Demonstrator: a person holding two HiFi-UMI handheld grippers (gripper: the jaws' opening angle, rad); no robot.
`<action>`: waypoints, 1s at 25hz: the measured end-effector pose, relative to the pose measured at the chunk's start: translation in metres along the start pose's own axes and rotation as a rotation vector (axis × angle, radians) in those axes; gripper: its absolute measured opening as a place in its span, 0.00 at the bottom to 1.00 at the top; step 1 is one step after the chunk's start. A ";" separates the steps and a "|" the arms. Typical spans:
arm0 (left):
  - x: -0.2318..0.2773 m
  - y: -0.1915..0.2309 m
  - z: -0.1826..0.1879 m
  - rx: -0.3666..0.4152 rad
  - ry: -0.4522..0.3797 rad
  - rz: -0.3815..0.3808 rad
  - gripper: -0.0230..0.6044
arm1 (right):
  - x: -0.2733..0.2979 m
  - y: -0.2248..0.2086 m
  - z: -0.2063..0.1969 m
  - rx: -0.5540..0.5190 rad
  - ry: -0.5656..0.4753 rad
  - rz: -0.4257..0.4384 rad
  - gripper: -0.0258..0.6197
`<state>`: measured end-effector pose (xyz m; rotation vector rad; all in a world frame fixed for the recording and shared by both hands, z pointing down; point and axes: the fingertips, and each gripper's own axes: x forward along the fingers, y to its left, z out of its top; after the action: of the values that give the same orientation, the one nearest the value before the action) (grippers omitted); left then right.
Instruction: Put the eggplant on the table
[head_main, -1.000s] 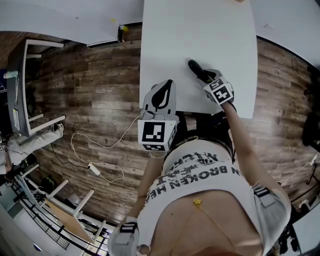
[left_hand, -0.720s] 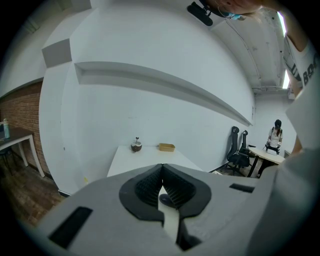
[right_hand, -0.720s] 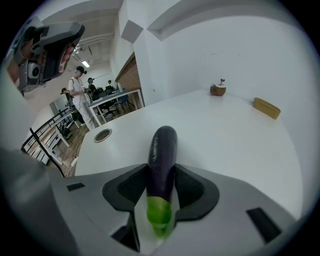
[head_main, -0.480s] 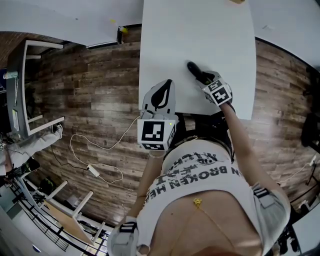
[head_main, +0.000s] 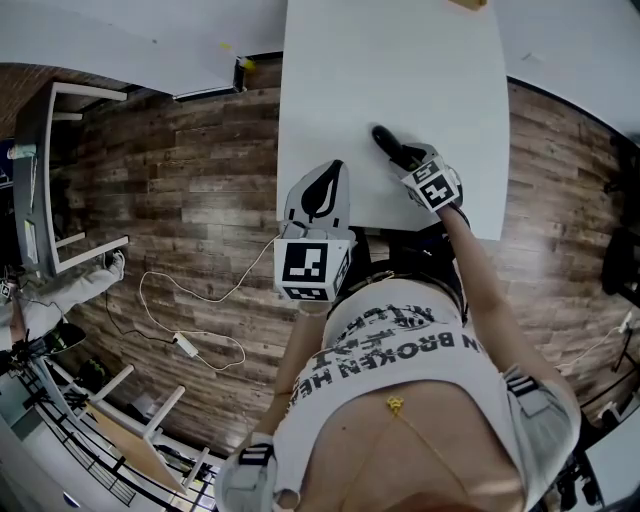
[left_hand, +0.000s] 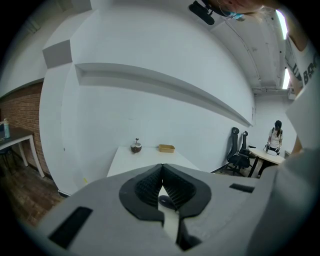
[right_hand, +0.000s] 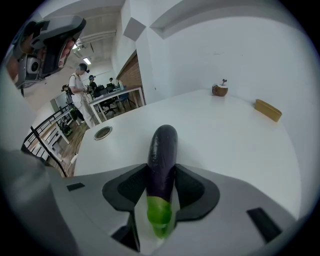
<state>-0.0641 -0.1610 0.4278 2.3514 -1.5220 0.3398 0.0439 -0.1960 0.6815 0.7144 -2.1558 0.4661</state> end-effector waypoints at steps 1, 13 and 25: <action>0.000 0.000 0.000 -0.001 0.000 0.001 0.05 | 0.000 0.000 0.000 0.000 0.000 0.000 0.30; -0.007 0.001 0.001 -0.004 -0.002 0.015 0.05 | -0.001 -0.001 0.001 0.005 0.001 0.000 0.30; -0.012 0.002 0.000 -0.006 -0.001 0.019 0.05 | -0.001 -0.001 0.004 0.004 0.001 -0.002 0.30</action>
<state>-0.0707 -0.1513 0.4241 2.3341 -1.5442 0.3384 0.0430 -0.1986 0.6788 0.7178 -2.1537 0.4702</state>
